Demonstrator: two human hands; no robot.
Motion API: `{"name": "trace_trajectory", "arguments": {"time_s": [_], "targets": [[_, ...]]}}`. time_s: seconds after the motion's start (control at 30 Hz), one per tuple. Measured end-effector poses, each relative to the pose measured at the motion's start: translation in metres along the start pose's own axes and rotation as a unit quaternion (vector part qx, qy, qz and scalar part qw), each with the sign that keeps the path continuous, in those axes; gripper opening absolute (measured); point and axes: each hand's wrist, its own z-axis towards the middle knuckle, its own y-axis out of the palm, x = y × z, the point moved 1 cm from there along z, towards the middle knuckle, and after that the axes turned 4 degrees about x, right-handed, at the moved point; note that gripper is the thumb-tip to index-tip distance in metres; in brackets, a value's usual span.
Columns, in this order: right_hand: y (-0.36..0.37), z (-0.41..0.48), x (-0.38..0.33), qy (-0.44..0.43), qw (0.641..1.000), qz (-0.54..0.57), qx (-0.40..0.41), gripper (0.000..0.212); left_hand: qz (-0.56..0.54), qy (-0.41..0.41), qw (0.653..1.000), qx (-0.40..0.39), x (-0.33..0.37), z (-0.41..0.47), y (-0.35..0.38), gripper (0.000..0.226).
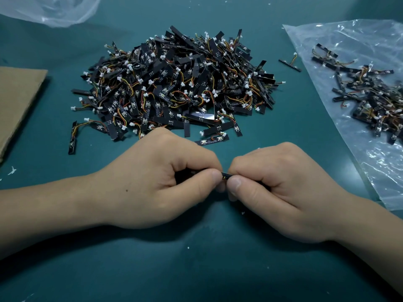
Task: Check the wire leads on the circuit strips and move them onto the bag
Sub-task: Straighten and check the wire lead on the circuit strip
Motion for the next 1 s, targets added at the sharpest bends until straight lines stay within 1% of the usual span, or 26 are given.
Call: {"name": "trace_trajectory", "arguments": {"time_s": [0.07, 0.17, 0.37, 0.47, 0.77, 0.9, 1.0], "targets": [[-0.0009, 0.0003, 0.0006, 0.004, 1.000, 0.001, -0.002, 0.041, 0.003, 0.002, 1.000, -0.001, 0.0002, -0.0004, 0.0004, 0.031], [-0.0010, 0.0002, -0.0013, 0.001, 1.000, -0.008, 0.009, 0.038, -0.025, -0.006, 1.000, 0.007, -0.0002, -0.0003, -0.0009, 0.029], [-0.0029, 0.0003, -0.0033, -0.008, 1.000, 0.001, -0.004, 0.034, -0.014, -0.007, 1.000, 0.012, -0.0005, -0.0014, 0.0013, 0.031], [-0.0040, 0.0003, -0.0036, -0.006, 1.000, 0.012, -0.003, 0.031, -0.045, -0.017, 0.999, 0.021, -0.0008, -0.0016, 0.0005, 0.030], [-0.0021, 0.0019, -0.0043, 0.001, 1.000, 0.007, 0.012, 0.035, -0.052, -0.007, 0.999, 0.013, -0.0011, -0.0002, 0.0004, 0.030], [-0.0028, 0.0012, -0.0043, 0.005, 1.000, 0.019, 0.019, 0.033, -0.040, 0.004, 0.999, 0.012, 0.0003, 0.0005, 0.0017, 0.030], [-0.0037, 0.0013, -0.0050, 0.012, 0.999, 0.049, 0.016, 0.029, -0.042, 0.004, 0.999, 0.015, -0.0002, 0.0000, 0.0014, 0.029]]}}
